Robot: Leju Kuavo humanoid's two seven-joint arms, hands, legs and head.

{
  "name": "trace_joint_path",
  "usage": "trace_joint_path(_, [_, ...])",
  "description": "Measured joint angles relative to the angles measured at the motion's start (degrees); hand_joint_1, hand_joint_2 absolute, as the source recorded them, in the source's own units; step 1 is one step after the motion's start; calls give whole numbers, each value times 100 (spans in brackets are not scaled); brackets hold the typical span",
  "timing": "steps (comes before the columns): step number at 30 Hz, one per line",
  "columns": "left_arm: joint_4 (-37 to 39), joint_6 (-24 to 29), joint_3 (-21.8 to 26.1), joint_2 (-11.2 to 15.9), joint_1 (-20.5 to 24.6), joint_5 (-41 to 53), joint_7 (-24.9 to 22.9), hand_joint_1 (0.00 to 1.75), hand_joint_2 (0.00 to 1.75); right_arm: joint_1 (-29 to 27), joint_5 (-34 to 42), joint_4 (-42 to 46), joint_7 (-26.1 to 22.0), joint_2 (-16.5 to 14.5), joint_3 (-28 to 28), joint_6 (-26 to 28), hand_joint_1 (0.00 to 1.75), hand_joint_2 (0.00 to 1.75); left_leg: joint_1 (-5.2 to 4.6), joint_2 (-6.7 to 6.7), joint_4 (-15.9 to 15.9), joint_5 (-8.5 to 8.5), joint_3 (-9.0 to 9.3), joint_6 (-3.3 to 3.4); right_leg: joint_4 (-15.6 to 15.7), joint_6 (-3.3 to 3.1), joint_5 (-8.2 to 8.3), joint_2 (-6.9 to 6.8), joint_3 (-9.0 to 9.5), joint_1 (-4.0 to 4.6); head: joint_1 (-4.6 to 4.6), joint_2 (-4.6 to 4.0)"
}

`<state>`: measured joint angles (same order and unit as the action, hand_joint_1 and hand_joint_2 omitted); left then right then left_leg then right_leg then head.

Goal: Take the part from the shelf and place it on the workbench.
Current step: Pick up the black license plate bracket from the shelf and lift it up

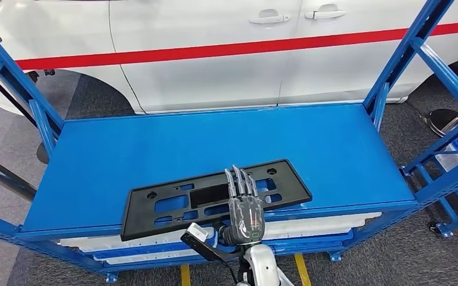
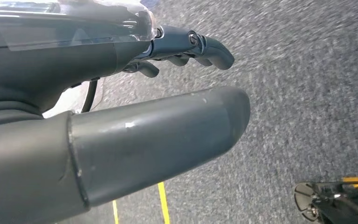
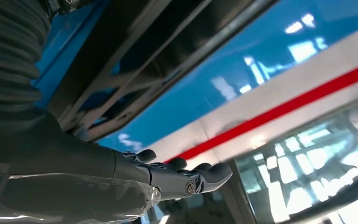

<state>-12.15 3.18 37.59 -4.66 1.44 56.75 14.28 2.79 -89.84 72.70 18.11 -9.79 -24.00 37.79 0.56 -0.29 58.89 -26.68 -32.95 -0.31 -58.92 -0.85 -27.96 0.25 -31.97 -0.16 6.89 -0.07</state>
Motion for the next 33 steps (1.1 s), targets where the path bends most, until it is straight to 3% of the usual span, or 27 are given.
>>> trace_joint_path(2, [-1,-13,0,13,8,40,15,0,0,169,-3,-105,425,207,-440,0,0,175,-9,-4,-27,9,0,71,17,63,7,4,0,4,-1,0])
trace_joint_path(4, [1,-22,0,18,3,62,25,0,0,265,-5,-172,618,357,-700,0,0,175,12,0,-74,39,19,137,-91,129,-85,0,-36,-4,0,0])
trace_joint_path(6, [1,-31,0,21,2,85,33,0,0,401,-7,-268,837,518,-926,0,0,175,24,8,-103,55,26,186,-618,181,-381,-6,-288,-18,1,0])
trace_joint_path(8, [-1,-41,0,29,6,126,40,0,0,598,-9,-438,1079,720,-1219,0,0,175,16,16,-96,49,19,211,-1320,204,-658,-9,-654,-22,1,0])
trace_joint_path(9, [-1,-46,0,35,8,151,44,0,0,683,-10,-538,1177,832,-1379,0,2,175,14,16,-91,44,23,217,-1491,205,-661,-10,-752,-22,1,0])
trace_joint_path(10, [-1,-51,0,39,10,172,46,0,0,750,-10,-626,1234,933,-1516,0,9,175,13,12,-85,37,32,221,-1453,197,-554,-10,-747,-22,1,0])
trace_joint_path(12, [1,-61,0,42,10,201,51,0,0,859,-10,-769,1270,1095,-1715,0,80,175,13,0,-72,15,60,213,-811,157,-146,-11,-461,-19,2,0])
trace_joint_path(14, [1,-73,1,43,11,220,60,0,0,958,-10,-877,1205,1189,-1828,0,142,175,-7,-5,-53,-7,67,176,-170,108,87,-11,-176,8,1,0])
trace_joint_path(16, [1,-82,4,46,16,241,65,0,0,996,-10,-964,1061,1246,-1879,0,141,175,-23,-6,-58,-9,63,124,-10,72,92,-9,-117,35,0,0])
trace_joint_path(19, [1,-87,15,48,14,251,65,0,0,948,-9,-1022,732,1277,-1823,0,138,175,-15,-5,31,-94,31,42,57,-21,135,-19,-89,-6,-1,0])
trace_joint_path(21, [1,-87,28,53,13,253,65,0,0,898,-7,-1038,615,1284,-1754,0,135,175,5,-2,513,-392,-193,-4,90,-72,159,-36,-80,-23,-2,0])
trace_joint_path(23, [0,-86,43,62,7,258,66,0,0,855,-7,-1058,562,1298,-1697,0,137,175,16,0,1226,-711,-537,-45,82,-88,162,-46,-101,-20,-3,0])
trace_joint_path(24, [1,-87,49,66,0,262,66,0,0,833,-8,-1064,509,1306,-1669,0,137,175,21,1,1434,-752,-635,-60,74,-88,162,-49,-108,-19,-3,0])
trace_joint_path(25, [1,-89,53,66,-8,264,67,0,0,817,-9,-1065,436,1308,-1634,0,135,175,26,2,1440,-687,-632,-69,63,-87,160,-47,-112,-19,-2,0])
trace_joint_path(27, [1,-92,60,66,-10,268,73,0,0,798,-10,-1063,286,1289,-1551,0,123,175,43,5,844,-339,-316,-65,33,-74,152,-37,-112,-22,-2,0])
trace_joint_path(29, [1,-95,69,68,12,280,85,0,0,790,-10,-1062,185,1262,-1450,0,109,175,37,3,179,-121,15,-25,0,-28,136,-24,-115,-4,-2,0])
trace_joint_path(31, [1,-102,85,68,28,299,94,0,0,782,-9,-1064,85,1245,-1345,0,95,175,12,-3,-26,-105,94,41,-8,45,133,-11,-119,10,1,0])
trace_joint_path(33, [0,-112,107,67,28,314,97,0,0,770,-5,-1070,-10,1225,-1231,0,103,175,9,-1,-57,-60,97,122,-18,120,135,-6,-123,-4,1,0])
